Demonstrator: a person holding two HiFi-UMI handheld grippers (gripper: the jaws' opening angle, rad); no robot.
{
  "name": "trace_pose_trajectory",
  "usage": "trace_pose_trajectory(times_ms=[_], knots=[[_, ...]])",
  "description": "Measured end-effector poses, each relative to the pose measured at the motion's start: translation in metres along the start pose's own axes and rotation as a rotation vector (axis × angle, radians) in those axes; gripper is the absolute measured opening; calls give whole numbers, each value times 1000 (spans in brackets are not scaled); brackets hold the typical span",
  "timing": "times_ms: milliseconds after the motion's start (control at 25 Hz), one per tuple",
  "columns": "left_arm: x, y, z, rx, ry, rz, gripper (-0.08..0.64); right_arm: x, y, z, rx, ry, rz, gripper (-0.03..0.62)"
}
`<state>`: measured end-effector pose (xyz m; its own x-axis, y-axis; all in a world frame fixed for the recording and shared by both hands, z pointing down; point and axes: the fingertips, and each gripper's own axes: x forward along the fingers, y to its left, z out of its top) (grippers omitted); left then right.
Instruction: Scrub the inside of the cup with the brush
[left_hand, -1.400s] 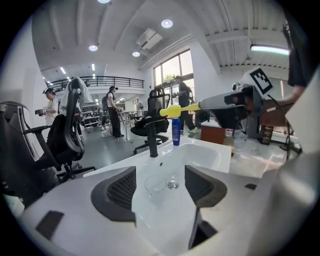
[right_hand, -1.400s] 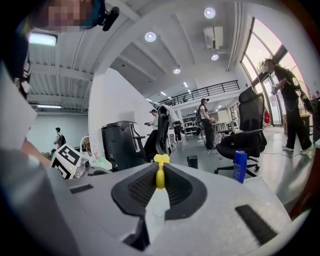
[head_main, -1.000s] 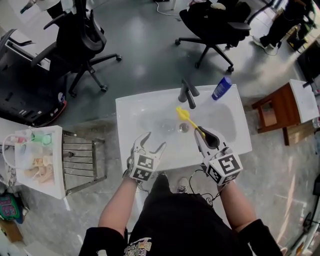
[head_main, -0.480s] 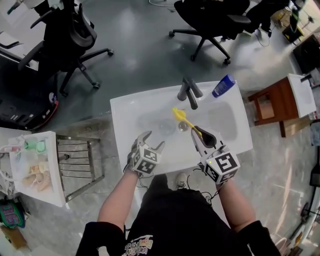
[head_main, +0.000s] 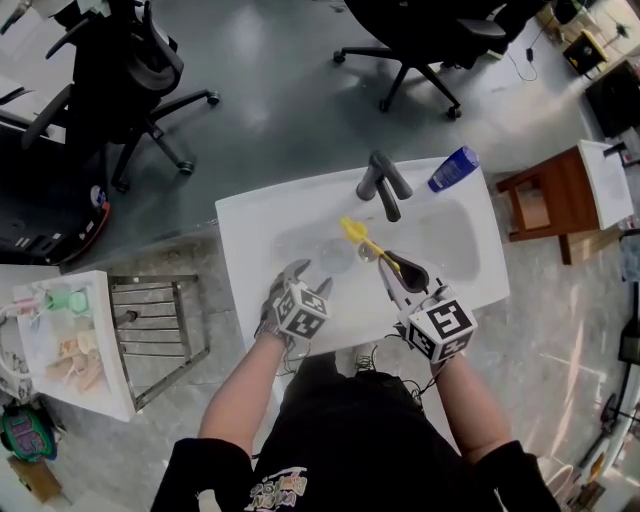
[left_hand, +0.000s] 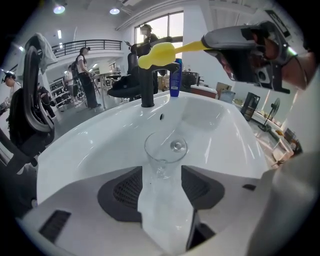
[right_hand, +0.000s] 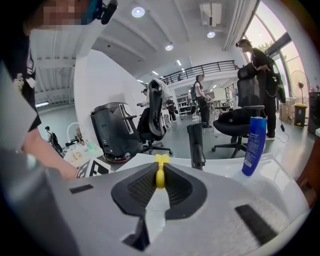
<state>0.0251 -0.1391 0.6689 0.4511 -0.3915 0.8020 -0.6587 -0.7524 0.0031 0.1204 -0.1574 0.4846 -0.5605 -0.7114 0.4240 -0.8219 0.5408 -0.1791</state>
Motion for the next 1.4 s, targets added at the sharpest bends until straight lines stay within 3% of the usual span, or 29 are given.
trace_pose_trajectory(times_ms=[760,1400], knots=[[19,-3,-4,103,40,-9,54,23,-1,-30,-34,138,52,37],[15,-7,2,132,-37,-36,43,40,11,-87,-197,455,149,37]])
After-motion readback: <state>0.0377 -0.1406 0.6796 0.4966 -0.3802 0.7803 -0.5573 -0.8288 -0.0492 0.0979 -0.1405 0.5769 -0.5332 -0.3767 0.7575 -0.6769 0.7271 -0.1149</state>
